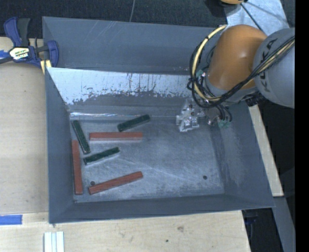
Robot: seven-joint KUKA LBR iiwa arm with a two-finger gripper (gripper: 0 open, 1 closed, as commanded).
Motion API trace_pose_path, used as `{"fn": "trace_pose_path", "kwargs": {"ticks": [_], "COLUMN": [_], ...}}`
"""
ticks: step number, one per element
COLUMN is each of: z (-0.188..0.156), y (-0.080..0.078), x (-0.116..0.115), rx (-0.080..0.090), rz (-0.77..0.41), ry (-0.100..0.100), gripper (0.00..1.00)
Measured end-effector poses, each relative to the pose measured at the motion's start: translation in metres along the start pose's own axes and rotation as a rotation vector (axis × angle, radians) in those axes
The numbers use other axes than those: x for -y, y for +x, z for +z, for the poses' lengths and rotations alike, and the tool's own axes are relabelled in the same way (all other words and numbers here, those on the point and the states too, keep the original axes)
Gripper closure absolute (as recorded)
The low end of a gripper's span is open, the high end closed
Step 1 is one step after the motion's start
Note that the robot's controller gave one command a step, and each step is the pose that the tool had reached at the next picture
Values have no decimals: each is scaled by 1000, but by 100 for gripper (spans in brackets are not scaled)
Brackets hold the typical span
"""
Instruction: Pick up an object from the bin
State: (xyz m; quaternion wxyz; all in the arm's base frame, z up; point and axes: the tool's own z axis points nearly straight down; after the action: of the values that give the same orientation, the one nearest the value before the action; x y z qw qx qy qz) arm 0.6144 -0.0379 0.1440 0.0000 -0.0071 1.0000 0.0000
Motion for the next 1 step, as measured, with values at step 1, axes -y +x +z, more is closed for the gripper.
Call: {"fn": "trace_pose_path", "kwargs": {"ticks": [1], "z": [0], "y": [0], "x": [0], "rx": [0], "rz": [0], "ry": [0], "gripper": [100]}}
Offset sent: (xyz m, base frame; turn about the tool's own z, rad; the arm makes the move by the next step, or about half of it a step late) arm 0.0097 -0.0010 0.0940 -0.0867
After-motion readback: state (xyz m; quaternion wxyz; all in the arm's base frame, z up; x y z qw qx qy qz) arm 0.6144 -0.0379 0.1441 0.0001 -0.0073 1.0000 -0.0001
